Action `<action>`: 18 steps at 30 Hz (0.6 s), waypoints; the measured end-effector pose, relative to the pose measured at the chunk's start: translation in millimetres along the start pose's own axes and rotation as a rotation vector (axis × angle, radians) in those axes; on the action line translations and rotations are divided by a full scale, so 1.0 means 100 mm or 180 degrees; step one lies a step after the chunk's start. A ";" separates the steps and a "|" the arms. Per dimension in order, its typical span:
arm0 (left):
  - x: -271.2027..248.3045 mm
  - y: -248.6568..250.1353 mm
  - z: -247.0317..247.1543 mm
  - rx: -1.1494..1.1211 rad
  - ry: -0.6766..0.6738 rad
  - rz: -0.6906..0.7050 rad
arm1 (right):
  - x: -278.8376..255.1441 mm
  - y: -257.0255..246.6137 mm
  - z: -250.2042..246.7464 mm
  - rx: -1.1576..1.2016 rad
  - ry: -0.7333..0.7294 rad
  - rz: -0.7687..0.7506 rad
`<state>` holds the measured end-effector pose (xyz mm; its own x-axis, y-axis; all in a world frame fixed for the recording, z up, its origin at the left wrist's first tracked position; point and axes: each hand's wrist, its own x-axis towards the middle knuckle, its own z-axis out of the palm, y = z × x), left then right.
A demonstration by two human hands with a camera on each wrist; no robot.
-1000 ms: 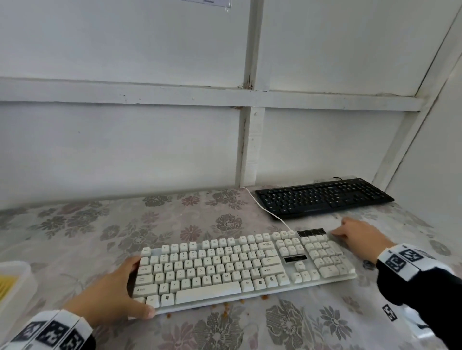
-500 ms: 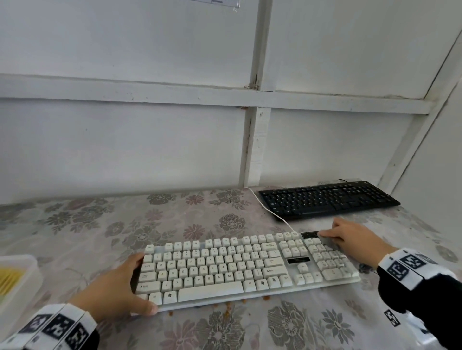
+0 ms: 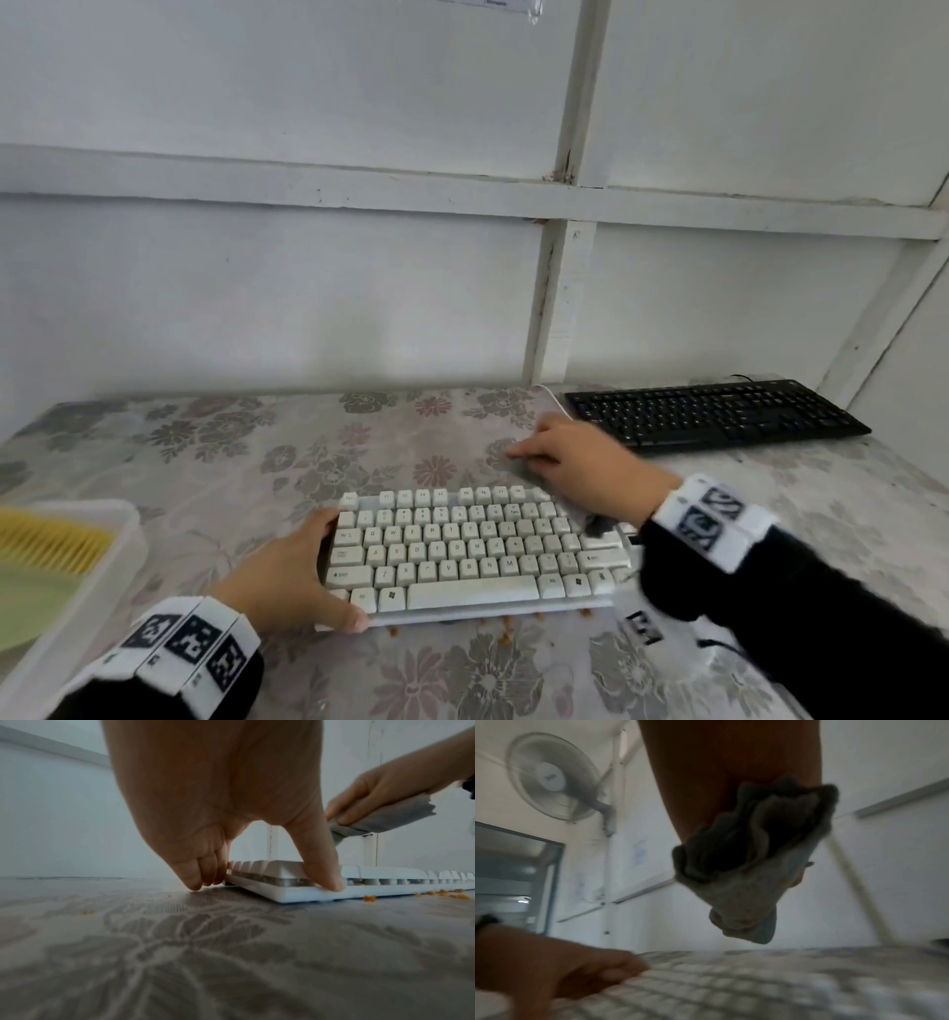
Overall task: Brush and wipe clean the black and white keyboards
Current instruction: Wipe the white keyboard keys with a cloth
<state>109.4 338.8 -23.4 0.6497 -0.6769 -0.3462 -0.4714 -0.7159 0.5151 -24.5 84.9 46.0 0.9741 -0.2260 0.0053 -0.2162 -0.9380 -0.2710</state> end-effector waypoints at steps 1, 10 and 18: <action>0.00 -0.01 0.00 -0.0019 0.0006 0.0003 | 0.06 -0.25 0.09 0.0122 -0.0078 -0.0187; 0.01 0.00 0.01 0.0041 0.0115 0.0031 | 0.38 -1.33 0.76 -0.0360 -0.0520 -0.0804; 0.02 -0.02 0.00 -0.0145 0.0031 -0.0024 | 0.28 -0.93 0.74 -0.0324 -0.0346 -0.0685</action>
<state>111.4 339.1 -25.2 0.6589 -0.6696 -0.3427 -0.4390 -0.7123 0.5477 27.6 185.7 0.4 0.9986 0.0059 -0.0528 -0.0035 -0.9843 -0.1766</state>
